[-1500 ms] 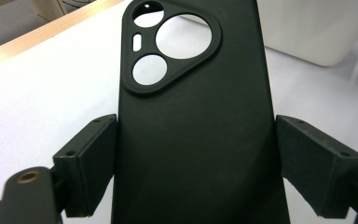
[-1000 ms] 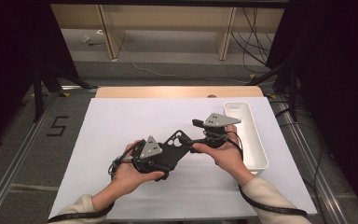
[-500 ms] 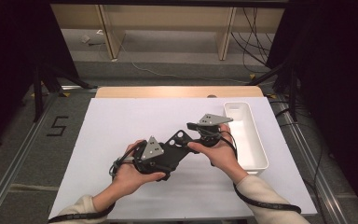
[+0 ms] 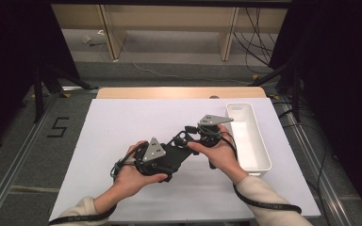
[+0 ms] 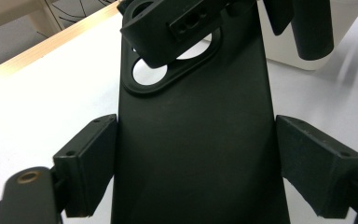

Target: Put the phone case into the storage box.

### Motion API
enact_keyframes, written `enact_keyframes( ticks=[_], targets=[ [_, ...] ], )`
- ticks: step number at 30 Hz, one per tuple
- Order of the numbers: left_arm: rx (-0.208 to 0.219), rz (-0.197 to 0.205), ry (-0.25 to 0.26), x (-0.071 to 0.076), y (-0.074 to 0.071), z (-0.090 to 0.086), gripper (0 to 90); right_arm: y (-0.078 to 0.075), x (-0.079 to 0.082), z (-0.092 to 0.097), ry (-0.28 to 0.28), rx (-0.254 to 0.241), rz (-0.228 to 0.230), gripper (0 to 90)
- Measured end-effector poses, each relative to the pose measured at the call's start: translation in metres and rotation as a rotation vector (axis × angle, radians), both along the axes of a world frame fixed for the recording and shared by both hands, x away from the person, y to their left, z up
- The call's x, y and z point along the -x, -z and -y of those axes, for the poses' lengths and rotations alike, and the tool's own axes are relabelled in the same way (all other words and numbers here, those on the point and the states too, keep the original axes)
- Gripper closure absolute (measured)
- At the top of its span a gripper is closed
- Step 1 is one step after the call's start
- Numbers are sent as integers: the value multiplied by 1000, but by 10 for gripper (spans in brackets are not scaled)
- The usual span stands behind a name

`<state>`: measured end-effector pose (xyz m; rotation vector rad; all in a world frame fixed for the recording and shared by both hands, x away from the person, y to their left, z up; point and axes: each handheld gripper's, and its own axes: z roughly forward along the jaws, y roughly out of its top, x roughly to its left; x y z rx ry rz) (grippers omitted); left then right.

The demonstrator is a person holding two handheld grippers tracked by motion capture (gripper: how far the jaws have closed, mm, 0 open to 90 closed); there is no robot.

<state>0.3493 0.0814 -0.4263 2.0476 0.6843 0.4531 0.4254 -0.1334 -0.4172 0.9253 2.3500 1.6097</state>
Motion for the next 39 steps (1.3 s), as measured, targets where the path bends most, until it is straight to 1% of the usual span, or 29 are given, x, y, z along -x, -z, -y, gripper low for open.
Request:
enact_keyframes(
  ticks=[5,9,12,16,20,22,23,25,27,30,33,34,35,36,37,38,39],
  targets=[
    [3,2,-2,0,0,0,161,0,0,-1,-3,-13,-16,329],
    [6,5,-4,-1,0,0,161,0,0,-1,-14,-29,-33,396],
    [0,3,-4,-1,0,-1,161,1,0,-2,-24,-43,-49,444],
    [1,-2,-3,-1,1,0,160,0,0,-1,-13,-56,-60,489],
    [-4,-6,0,-2,2,0,159,-1,-1,1,-4,-88,-86,538],
    [-6,-8,0,-2,3,0,158,-2,-1,2,0,-103,-90,583],
    [-8,-6,1,-1,4,1,158,-3,0,2,2,-112,-100,604],
    [-8,-5,1,-1,4,1,156,-4,0,3,8,-113,-102,630],
    [-18,-3,7,-1,4,2,153,-5,0,4,11,-134,-107,665],
    [-20,-6,10,0,5,3,151,-8,1,4,9,-145,-121,701],
    [-23,13,10,1,5,4,151,-13,4,5,15,-185,-145,749],
    [-21,20,16,1,5,4,154,-14,5,5,14,-192,-138,759],
    [-10,26,18,1,4,4,165,-17,6,5,15,-206,-136,771],
    [34,36,14,1,2,2,236,-20,7,5,17,-215,-142,779],
    [65,42,24,-1,0,0,306,-22,8,5,4,-199,-128,780],
    [70,47,38,-3,-1,-1,231,-25,9,6,19,-162,-88,780],
    [96,41,35,-2,-2,-2,211,-26,9,7,18,-175,-88,780]
  ],
)
